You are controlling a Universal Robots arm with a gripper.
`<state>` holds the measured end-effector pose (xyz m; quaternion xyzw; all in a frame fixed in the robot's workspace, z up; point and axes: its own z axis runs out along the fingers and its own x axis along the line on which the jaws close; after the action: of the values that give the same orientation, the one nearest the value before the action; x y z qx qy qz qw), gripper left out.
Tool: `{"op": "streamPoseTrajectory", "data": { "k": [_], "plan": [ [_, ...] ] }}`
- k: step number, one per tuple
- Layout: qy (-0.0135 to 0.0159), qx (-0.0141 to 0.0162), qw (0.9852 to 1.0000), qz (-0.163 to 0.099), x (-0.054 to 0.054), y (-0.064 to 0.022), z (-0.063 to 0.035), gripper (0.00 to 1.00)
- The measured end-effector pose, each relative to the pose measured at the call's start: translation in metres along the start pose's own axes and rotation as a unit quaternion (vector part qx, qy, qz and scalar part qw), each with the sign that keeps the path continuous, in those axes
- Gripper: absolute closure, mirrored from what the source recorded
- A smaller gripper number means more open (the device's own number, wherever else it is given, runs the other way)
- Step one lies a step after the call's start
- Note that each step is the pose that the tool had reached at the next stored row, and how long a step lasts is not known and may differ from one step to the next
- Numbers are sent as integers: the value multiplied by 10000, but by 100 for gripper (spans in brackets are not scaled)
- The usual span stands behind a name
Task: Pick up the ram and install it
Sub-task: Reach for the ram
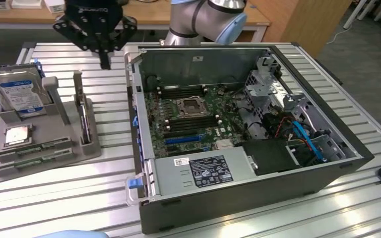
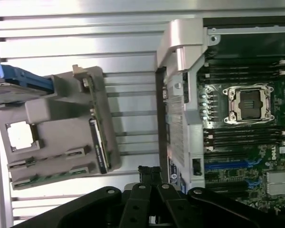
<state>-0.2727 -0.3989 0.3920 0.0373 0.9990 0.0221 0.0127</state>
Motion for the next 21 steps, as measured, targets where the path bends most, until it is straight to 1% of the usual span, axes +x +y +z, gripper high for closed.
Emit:
{"op": "streamPoseTrajectory", "data": {
  "k": [21],
  "plan": [
    [0, 0, 10000, 1, 953, -71, -4, 90]
  ]
}}
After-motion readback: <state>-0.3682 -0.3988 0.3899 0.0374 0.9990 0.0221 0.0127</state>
